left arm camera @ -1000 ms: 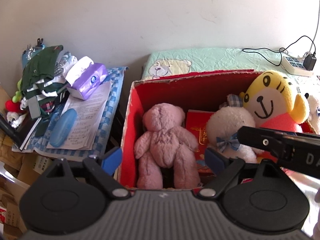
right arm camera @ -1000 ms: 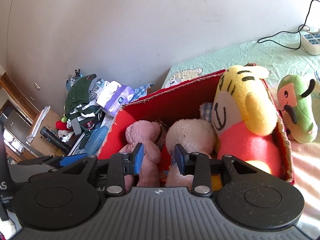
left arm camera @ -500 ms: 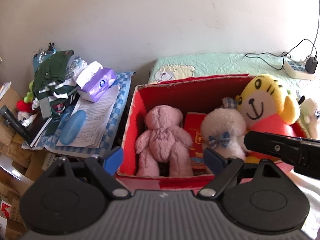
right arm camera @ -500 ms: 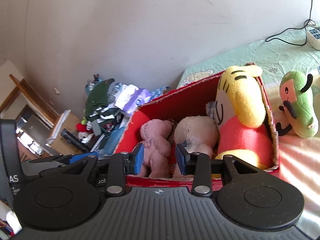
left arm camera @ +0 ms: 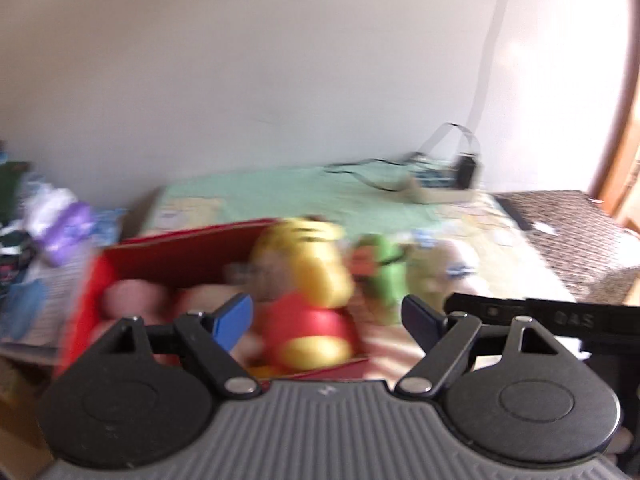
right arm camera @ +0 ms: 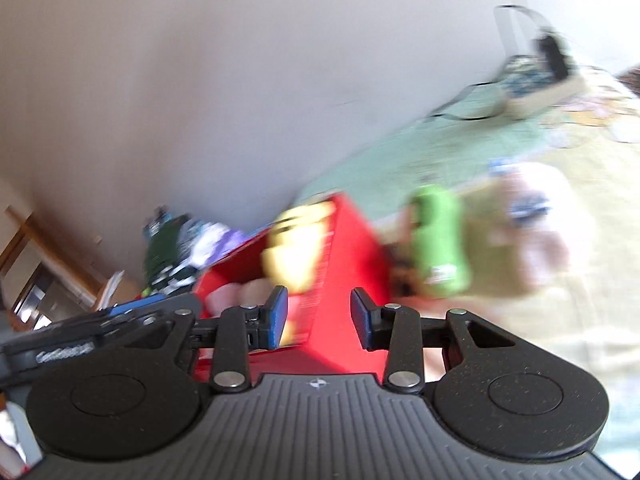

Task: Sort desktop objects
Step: 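Move the right gripper to the white bunny plush with blue checked ears, then close the right gripper on the white bunny plush's body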

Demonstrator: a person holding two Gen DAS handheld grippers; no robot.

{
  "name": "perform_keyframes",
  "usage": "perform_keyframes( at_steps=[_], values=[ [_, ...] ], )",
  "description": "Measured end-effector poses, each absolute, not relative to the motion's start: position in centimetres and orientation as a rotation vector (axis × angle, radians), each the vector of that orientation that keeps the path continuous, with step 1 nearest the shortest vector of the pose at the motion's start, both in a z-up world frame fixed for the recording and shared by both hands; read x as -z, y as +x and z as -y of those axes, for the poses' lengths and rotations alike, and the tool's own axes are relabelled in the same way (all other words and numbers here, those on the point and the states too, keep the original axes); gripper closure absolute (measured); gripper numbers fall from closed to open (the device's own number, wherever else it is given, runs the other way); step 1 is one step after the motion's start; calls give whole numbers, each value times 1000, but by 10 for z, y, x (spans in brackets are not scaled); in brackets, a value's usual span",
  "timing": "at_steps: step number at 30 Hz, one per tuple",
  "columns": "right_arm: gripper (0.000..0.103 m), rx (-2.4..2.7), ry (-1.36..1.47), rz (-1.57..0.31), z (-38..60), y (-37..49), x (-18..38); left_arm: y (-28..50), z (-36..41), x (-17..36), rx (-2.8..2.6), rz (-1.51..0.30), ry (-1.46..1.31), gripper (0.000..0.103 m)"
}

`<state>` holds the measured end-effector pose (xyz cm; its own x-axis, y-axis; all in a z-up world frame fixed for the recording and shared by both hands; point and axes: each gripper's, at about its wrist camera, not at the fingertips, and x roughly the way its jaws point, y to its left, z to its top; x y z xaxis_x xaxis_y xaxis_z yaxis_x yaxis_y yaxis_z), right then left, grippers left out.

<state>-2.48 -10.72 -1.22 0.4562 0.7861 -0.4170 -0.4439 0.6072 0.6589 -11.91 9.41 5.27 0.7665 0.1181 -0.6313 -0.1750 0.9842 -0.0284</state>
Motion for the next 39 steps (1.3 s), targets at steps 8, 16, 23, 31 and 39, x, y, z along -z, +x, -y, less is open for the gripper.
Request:
perform_keyframes(
  at_steps=[8,16,23,31,39],
  values=[
    [62,-638,544,-816,193,15,33,-46,-26,-9,9,-757,-178,22],
    [62,-614,527,-877,222,63,54,18,5,40,58,-840,-215,19],
    [59,-659,565,-952,210,111,82,64,3,66,52,-872,-275,22],
    [57,-711,613,-1010,192,159,108,98,-6,93,5,-941,-322,41],
    [44,-784,578,-1029,169,180,125,115,-17,106,1,-969,-351,39]
  ],
)
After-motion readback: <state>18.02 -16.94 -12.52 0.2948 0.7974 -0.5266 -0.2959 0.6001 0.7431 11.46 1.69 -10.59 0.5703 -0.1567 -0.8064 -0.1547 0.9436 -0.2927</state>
